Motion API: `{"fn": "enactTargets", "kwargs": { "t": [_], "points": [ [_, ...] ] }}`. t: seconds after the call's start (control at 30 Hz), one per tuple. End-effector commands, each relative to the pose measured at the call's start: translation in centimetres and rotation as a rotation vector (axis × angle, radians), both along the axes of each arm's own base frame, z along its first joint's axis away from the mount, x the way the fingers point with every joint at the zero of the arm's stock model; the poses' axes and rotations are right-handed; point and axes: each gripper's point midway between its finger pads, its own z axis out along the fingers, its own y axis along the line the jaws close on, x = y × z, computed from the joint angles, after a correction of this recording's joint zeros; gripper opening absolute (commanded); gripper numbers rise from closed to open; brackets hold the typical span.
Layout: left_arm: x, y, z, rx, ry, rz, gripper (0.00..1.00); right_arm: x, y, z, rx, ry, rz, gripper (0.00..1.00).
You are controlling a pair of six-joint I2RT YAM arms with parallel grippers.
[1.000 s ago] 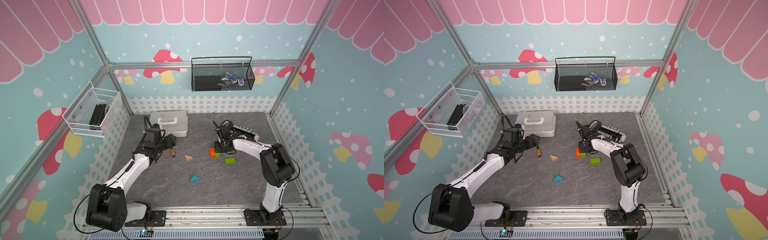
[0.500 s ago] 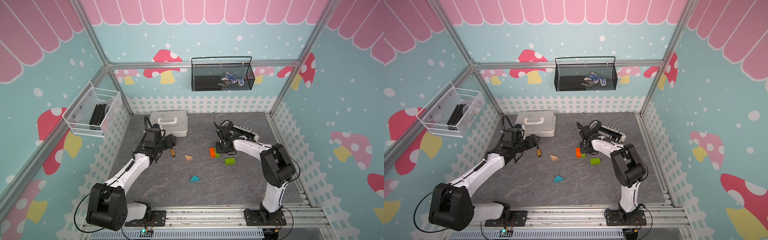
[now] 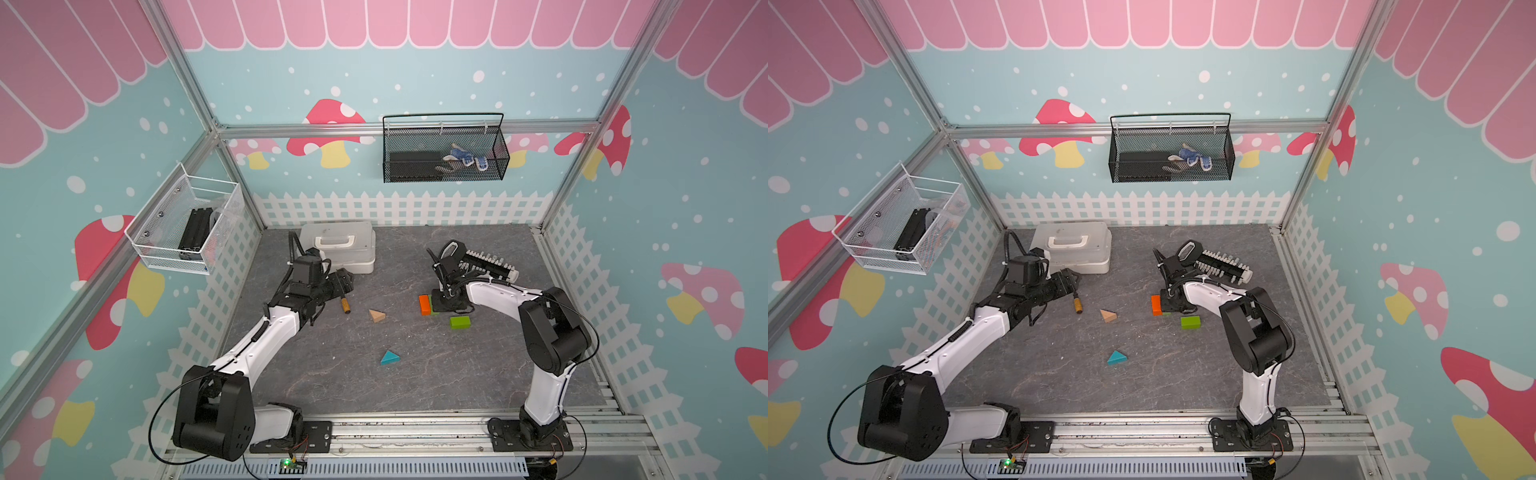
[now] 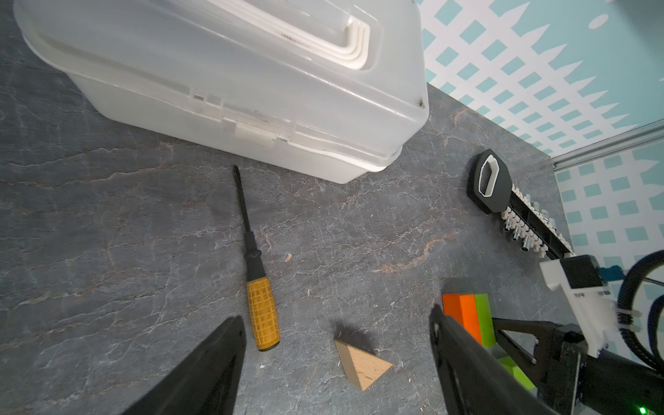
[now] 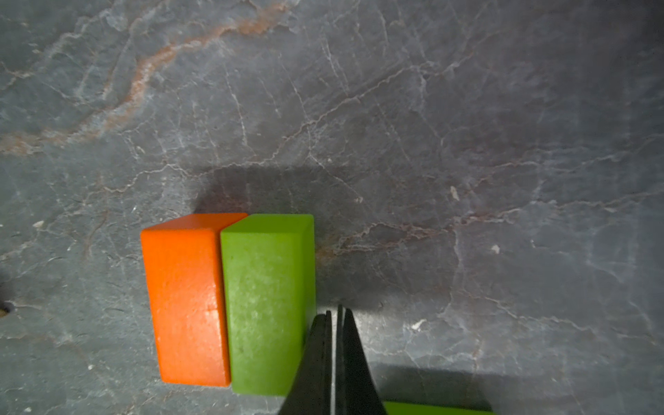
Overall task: Assemble a piece of candy with building blocks
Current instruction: Adjust the building block at the center of the board, then pick up the building block from the center of the board.
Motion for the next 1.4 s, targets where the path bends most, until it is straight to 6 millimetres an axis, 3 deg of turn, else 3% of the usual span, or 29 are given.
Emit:
{"fn": "enactTargets", "kwargs": {
  "t": [0.0,0.2,0.33,0.43,0.6,0.73,0.83,1.07,1.37],
  "points": [
    [0.4,0.0,0.3,-0.008,-0.004,0.000,0.84,-0.2,0.3,-0.4,0.027,0.014,-0.010,0.00],
    [0.3,0.0,-0.1,-0.006,0.003,0.001,0.84,-0.1,0.5,-0.5,0.030,0.015,-0.009,0.00],
    [0.2,0.1,0.0,-0.004,0.002,0.002,0.84,-0.3,-0.7,-0.3,-0.025,0.014,-0.033,0.00],
    [0.2,0.1,0.0,-0.003,0.002,0.003,0.84,-0.4,-1.9,1.4,-0.067,-0.026,-0.055,0.03],
    [0.4,0.0,-0.2,-0.009,0.003,0.005,0.84,-1.0,-2.5,5.8,-0.025,-0.125,-0.065,0.35],
    [0.4,-0.1,-0.4,-0.017,0.005,0.004,0.84,-2.8,-3.9,6.9,-0.037,-0.127,-0.085,0.61],
    [0.4,0.0,-0.4,-0.016,0.002,0.007,0.84,-4.7,-5.0,6.2,-0.063,-0.088,-0.086,0.74],
    [0.5,-0.2,-0.6,-0.027,0.004,0.005,0.84,-8.1,-6.1,2.1,-0.091,0.040,-0.085,0.81],
    [0.4,-0.2,-1.0,-0.032,0.013,0.006,0.84,-7.2,-5.9,1.3,-0.117,0.033,-0.057,0.82]
  ]
}}
